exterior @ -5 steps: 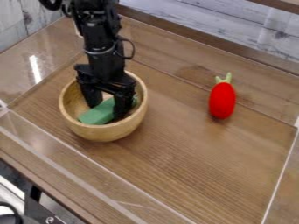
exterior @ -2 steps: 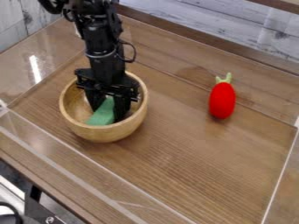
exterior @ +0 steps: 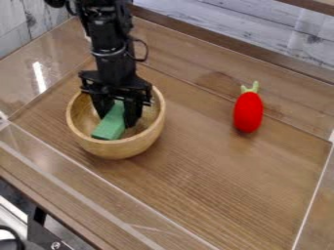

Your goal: Remove the green object from the brown bowl and put it on the table

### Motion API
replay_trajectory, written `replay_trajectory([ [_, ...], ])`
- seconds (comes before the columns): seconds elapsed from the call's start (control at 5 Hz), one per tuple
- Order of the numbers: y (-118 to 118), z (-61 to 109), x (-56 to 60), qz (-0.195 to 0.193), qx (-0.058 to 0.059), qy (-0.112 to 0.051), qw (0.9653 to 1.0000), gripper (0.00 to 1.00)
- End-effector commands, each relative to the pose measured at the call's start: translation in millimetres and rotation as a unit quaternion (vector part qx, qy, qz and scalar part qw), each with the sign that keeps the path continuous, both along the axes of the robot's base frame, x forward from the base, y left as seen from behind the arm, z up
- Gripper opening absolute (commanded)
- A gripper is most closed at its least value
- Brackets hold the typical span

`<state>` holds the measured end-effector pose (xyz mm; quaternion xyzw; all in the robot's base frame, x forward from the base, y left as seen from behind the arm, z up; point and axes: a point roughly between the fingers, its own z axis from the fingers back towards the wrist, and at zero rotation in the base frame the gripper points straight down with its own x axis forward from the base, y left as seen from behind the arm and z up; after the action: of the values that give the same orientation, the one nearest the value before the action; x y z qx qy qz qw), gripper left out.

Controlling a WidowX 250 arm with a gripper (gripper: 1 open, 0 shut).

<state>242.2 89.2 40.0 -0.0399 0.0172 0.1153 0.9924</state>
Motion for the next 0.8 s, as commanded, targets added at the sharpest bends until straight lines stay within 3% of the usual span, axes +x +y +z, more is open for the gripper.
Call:
replay_trajectory([
  [0.0, 20.8, 9.9, 10.0, -0.018, 0.011, -0.021, 0.9996, 0.00],
  [0.2, 33.3, 1.6, 12.6, -0.044, 0.010, -0.017, 0.9988, 1.00],
  [0.6, 20.5, 0.4, 19.3, -0.109, 0.004, -0.019, 0.9938, 1.00],
])
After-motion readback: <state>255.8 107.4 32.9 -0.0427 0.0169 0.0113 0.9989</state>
